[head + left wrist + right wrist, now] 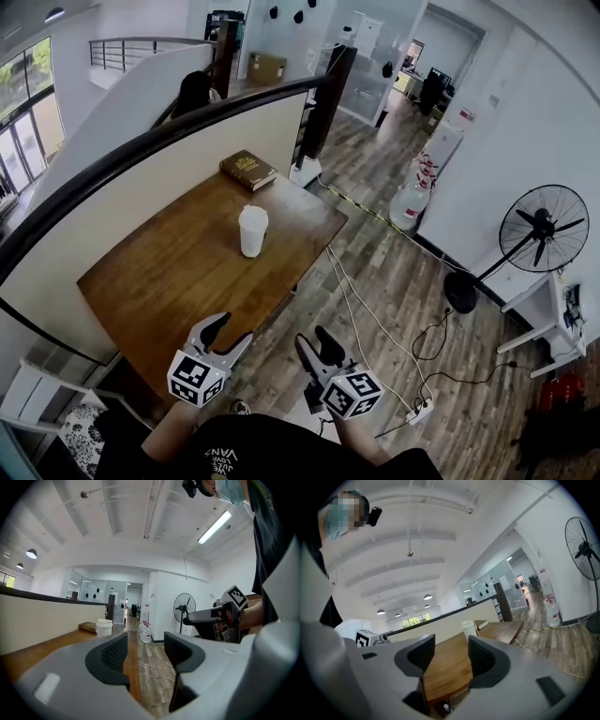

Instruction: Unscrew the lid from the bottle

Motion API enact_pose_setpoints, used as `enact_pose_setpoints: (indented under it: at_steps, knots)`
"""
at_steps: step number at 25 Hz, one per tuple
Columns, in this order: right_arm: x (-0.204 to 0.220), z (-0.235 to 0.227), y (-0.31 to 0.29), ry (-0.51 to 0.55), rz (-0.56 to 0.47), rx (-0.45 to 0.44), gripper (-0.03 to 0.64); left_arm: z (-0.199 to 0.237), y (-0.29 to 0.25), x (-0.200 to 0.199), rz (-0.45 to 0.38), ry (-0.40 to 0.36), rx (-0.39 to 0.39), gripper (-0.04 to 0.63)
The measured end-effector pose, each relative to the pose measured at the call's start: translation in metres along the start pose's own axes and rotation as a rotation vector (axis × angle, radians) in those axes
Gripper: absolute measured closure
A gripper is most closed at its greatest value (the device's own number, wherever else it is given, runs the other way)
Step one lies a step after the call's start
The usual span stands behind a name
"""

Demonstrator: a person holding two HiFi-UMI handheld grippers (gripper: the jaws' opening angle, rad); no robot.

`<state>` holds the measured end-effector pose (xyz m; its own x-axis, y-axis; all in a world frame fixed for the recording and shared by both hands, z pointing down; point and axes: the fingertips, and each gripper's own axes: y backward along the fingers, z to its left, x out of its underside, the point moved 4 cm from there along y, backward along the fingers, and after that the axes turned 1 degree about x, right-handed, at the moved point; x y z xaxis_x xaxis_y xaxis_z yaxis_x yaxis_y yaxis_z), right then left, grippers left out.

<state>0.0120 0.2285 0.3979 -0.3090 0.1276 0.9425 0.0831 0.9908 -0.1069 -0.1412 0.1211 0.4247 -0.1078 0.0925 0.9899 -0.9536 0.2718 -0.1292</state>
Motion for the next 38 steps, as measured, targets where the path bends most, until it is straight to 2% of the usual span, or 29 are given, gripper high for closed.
enact_pose_setpoints:
  at_steps: [3,9,15,21,28,33,38]
  knots:
    - [-0.008,-0.006,-0.024,0.002,-0.003,-0.007,0.428,0.022,-0.006,-0.004,0.007,-0.005,-0.009,0.365]
    - [-0.012,-0.031,-0.068,-0.002,0.029,-0.045,0.428,0.056,-0.023,0.004,0.029,0.026,-0.079,0.367]
    - [-0.025,-0.074,-0.118,0.014,0.087,-0.164,0.428,0.076,-0.056,0.005,0.021,0.064,-0.221,0.365]
    - [-0.049,-0.118,-0.158,0.054,0.137,-0.291,0.428,0.083,-0.1,-0.004,0.008,0.09,-0.352,0.365]
    - [-0.063,-0.168,-0.193,0.066,0.177,-0.381,0.428,0.078,-0.139,-0.001,0.023,0.115,-0.48,0.359]
    - [-0.065,-0.185,-0.212,0.086,0.213,-0.461,0.428,0.074,-0.15,0.01,0.044,0.147,-0.584,0.353]
    - [-0.066,-0.179,-0.233,0.12,0.229,-0.526,0.42,0.081,-0.156,0.017,0.076,0.163,-0.63,0.339]
